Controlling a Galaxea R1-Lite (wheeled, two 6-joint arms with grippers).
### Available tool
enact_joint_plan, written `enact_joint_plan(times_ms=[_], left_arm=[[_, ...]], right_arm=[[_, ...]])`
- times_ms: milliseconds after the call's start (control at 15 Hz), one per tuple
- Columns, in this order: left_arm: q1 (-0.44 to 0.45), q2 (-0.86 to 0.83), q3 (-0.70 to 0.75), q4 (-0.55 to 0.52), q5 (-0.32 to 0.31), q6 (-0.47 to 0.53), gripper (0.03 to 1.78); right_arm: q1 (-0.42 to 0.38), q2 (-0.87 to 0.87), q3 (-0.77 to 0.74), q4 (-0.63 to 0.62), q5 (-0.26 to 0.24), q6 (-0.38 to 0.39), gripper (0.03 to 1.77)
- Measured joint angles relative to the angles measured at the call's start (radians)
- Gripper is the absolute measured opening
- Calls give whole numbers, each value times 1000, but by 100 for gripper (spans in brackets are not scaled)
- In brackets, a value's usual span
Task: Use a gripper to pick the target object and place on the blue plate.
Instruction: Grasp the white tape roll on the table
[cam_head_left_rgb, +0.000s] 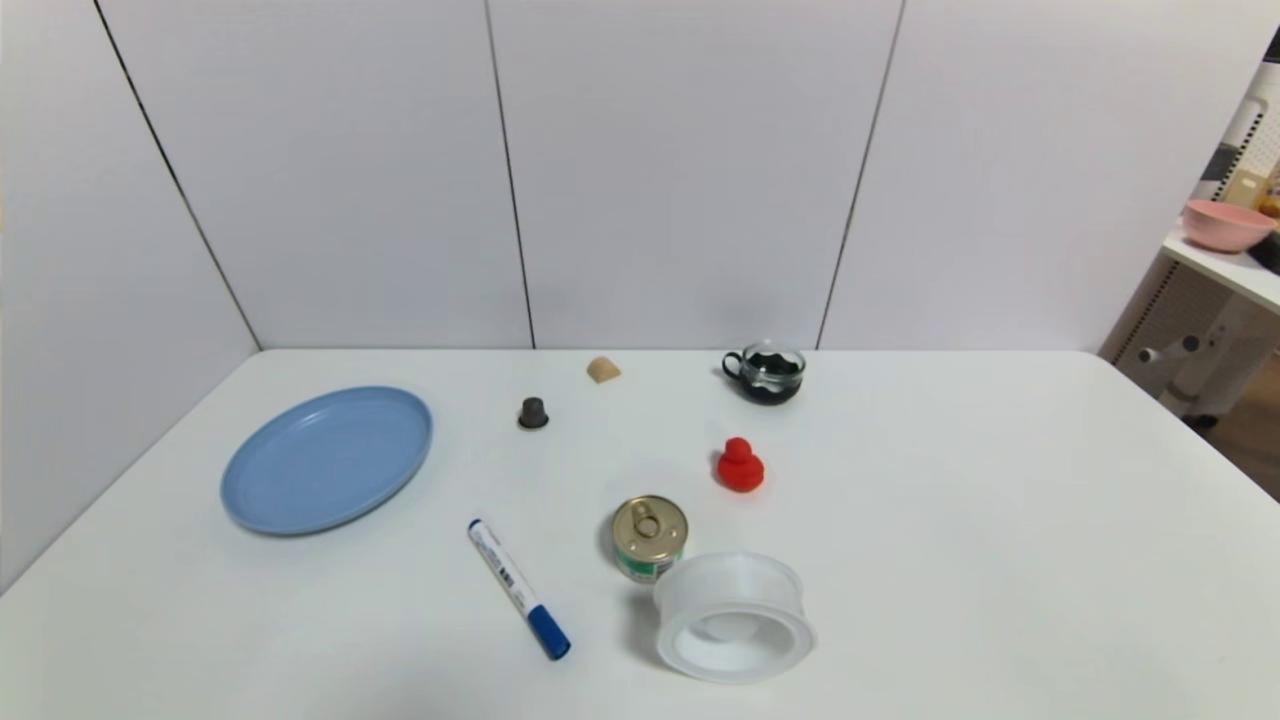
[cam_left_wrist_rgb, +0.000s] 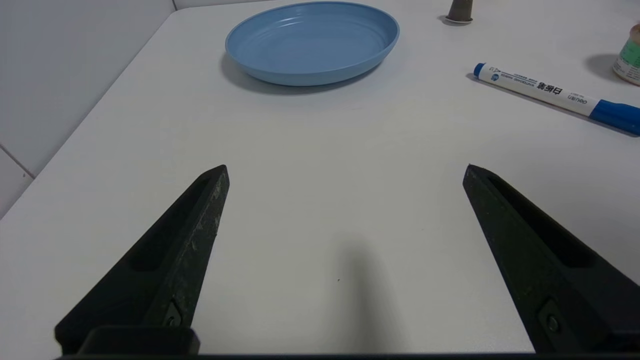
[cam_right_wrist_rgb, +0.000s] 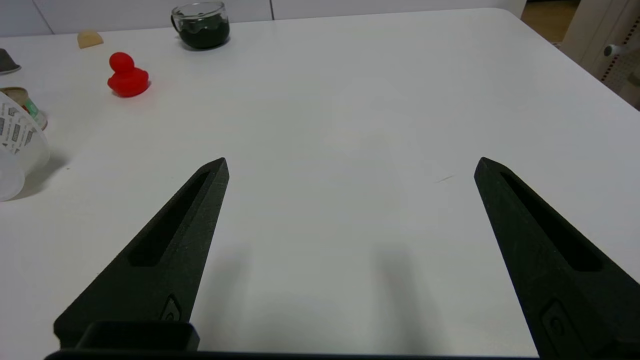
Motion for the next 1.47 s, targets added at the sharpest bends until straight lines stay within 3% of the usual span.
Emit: enact_joint_plan(times_ms=[1467], left_arm=[[0, 50, -33, -5, 3, 0, 169]], right_arm=[[0, 0, 0, 0, 0, 0, 170]])
